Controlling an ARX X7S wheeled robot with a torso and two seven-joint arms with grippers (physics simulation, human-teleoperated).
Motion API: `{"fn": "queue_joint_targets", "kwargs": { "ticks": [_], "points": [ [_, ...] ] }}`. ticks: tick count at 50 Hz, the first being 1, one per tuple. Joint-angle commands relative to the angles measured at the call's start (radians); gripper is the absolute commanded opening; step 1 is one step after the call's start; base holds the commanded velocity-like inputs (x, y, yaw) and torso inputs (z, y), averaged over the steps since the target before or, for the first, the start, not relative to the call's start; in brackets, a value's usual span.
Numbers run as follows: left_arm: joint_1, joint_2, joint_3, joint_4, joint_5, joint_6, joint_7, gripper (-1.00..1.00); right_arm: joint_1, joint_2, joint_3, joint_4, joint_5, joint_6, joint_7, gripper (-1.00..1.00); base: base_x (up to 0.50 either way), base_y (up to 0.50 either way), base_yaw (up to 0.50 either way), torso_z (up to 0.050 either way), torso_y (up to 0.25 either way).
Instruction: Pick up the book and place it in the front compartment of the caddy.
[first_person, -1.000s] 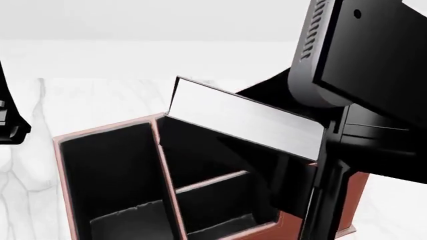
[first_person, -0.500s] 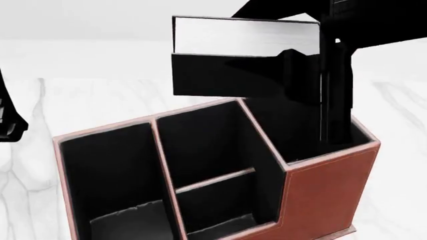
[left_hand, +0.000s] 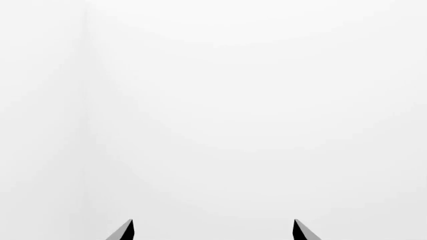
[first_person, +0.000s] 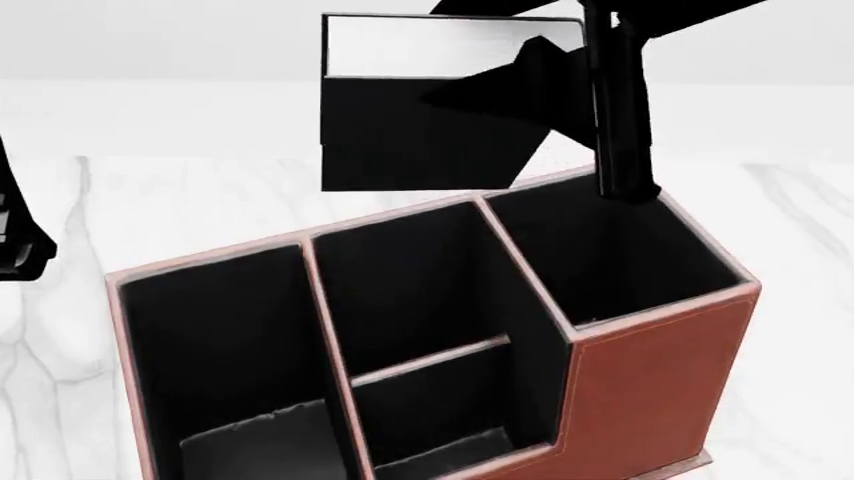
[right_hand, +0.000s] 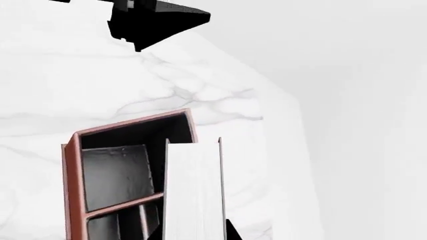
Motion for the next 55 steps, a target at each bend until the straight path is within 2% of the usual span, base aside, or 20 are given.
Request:
{"fn": "queue_joint_targets", "kwargs": {
  "ticks": [1,11,20,38,55],
  "points": [
    [0.003,0.015,-0.024,-0.004,0.001,0.015,0.013,1.0,0.034,-0.098,0.015,0.181,0.019,-0.027,-0.07,-1.0,0.0,0.0,0.0,0.0,0.0],
    [0.004,0.013,-0.022,-0.006,0.001,0.019,0.011,1.0,0.055,-0.146,-0.032,0.324,0.013,-0.06,-0.116,-1.0,0.0,0.0,0.0,0.0,0.001],
    [0.001,0.009,-0.027,-0.006,-0.005,0.016,0.008,1.0,0.08,-0.201,-0.11,0.491,0.002,-0.153,-0.136,-1.0,0.0,0.0,0.0,0.002,0.001],
    [0.008,0.004,-0.031,-0.012,-0.009,0.027,0.007,1.0,0.072,-0.24,-0.24,0.595,0.075,-0.21,-0.137,-1.0,0.0,0.0,0.0,0.0,0.002],
    [0.021,0.001,-0.033,-0.018,-0.012,0.039,0.005,1.0,0.05,-0.284,-0.292,0.682,0.123,-0.273,-0.125,-1.0,0.0,0.0,0.0,0.0,0.001]
  ]
}}
